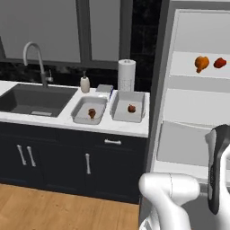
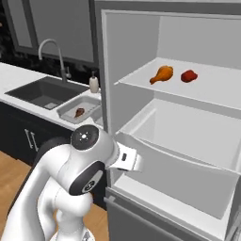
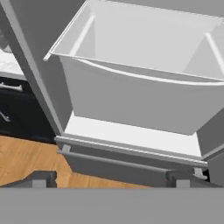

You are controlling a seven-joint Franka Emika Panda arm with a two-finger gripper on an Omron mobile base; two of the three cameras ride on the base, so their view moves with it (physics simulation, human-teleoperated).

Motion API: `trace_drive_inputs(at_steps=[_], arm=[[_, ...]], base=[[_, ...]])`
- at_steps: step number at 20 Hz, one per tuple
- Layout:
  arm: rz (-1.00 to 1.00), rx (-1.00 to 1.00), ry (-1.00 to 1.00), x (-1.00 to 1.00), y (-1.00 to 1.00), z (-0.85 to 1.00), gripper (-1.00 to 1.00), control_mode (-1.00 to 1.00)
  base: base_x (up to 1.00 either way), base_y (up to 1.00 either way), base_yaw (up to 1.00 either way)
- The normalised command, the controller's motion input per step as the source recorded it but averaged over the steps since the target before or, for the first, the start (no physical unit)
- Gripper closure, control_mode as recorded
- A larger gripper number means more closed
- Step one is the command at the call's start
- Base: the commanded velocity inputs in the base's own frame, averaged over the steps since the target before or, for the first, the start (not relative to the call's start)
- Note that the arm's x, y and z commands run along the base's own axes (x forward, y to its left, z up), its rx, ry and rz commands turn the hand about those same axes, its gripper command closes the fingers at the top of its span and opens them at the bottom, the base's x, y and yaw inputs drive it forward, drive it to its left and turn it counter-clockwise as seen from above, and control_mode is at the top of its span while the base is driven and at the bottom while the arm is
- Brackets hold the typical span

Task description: Place one bell pepper and one chicken drumstick in each tupperware on the nearby counter, to pack two identical lunches.

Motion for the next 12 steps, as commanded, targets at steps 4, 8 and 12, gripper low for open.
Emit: trace_drive_inputs(at_steps=[4, 8, 12], arm=[[0.0, 0.0, 0.0, 0.0, 0.0, 0.0, -1.0, 1.0], [0.0, 0.0, 0.0, 0.0, 0.0, 0.0, -1.0, 1.0], [0.0, 0.0, 0.0, 0.0, 0.0, 0.0, -1.0, 1.0]], base=[[0.35, -0.53, 0.03], [0.25, -0.63, -0.29], [0.45, -0.14, -0.23]])
